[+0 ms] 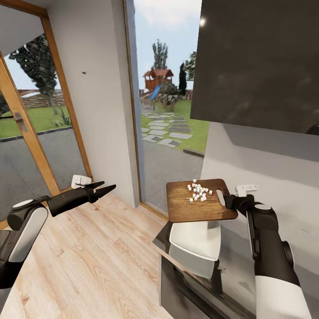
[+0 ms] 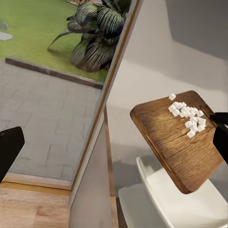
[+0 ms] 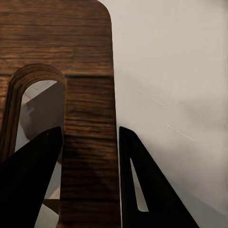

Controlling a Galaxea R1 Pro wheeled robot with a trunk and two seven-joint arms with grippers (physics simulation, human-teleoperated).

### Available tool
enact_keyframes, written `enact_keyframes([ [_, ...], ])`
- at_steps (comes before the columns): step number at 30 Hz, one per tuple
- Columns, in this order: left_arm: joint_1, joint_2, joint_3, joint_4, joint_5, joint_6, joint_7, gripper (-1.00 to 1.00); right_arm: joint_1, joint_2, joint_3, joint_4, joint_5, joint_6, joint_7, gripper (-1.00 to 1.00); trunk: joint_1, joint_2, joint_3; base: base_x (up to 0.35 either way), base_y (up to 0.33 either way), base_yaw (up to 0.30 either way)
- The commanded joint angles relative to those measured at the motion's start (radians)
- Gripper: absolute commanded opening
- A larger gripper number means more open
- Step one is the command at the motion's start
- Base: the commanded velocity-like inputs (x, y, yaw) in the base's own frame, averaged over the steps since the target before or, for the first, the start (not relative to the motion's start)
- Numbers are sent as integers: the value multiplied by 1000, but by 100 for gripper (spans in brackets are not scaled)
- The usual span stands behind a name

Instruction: In the kitchen, take the Vidalia onion out of the sink, dice it on the chopping board with the paring knife, put the diced onion into the bowl on the countertop, then place both the paring knife and the chopping board into the sink.

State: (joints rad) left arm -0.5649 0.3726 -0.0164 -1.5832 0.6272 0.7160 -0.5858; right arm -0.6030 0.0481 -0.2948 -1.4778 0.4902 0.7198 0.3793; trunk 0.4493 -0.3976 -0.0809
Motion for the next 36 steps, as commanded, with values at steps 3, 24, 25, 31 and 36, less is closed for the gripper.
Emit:
enact_keyframes([
  [3,-1,1,0,0,6,6,1,100,3,1,-2,-1,10,-18,10,-100,1,-2,-2,0,0,0],
  [24,-1,1,0,0,6,6,1,100,25,1,-72,-1,-74,-110,49,-100,1,-2,-2,0,0,0],
  [25,-1,1,0,0,6,6,1,100,25,1,-78,-1,-76,-110,51,-100,1,-2,-2,0,0,0],
  [31,-1,1,0,0,6,6,1,100,25,1,-87,-1,-79,-110,56,-100,1,-2,-2,0,0,0],
  [36,-1,1,0,0,6,6,1,100,25,1,-88,-1,-79,-112,56,-100,1,-2,-2,0,0,0],
])
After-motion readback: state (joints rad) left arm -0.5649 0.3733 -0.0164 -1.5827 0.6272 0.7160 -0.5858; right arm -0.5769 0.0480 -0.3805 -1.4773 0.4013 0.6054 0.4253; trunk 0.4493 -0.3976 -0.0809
